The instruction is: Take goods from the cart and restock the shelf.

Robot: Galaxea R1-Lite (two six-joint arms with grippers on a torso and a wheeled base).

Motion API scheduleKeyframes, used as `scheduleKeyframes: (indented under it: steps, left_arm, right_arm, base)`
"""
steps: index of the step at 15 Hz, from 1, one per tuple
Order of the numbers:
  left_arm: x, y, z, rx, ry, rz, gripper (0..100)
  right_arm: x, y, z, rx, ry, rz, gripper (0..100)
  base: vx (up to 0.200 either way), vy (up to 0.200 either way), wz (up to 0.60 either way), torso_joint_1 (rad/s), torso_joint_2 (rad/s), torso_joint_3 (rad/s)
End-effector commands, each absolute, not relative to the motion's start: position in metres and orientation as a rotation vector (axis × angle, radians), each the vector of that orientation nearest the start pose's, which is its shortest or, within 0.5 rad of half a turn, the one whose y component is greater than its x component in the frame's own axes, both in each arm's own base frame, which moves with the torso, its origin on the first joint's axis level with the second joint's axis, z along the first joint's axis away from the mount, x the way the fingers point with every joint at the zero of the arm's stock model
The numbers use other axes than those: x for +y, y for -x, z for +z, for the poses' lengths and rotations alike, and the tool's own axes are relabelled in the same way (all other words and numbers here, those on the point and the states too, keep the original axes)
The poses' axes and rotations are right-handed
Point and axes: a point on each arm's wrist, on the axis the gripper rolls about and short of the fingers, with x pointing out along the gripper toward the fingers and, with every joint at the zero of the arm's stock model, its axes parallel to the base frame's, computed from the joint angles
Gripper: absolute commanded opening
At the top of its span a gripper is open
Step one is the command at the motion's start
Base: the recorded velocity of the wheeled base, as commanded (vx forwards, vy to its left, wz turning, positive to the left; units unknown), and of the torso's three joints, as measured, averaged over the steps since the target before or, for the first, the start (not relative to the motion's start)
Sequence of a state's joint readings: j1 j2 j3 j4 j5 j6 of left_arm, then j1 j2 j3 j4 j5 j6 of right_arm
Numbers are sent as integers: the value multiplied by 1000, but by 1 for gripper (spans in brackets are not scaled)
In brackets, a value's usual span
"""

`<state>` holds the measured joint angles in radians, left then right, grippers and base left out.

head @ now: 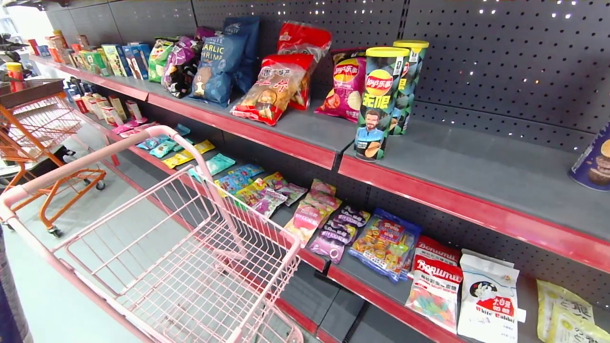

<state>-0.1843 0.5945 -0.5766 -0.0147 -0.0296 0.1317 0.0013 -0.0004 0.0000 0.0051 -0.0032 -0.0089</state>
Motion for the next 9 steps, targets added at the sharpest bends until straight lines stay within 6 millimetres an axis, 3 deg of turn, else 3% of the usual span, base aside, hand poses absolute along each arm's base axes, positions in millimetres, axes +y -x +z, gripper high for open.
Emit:
scheduleKeyframes:
  steps: [1,8,9]
  left_arm:
    - [-3,-13,238,-55,-136,-210,0]
    - [-2,-5,236,-59,-149,-211,0]
    - [-1,-3,235,-62,-149,-211,0]
  right_arm:
    - [0,23,75,5,9,-2,100]
    - [0,23,75,5,6,-2,100]
    - [0,23,75,5,6,-2,100]
  base:
    - [0,0,0,203,-559,-349]
    - [0,0,0,232,-575,-350]
    - [0,0,-600,115,-310,-159]
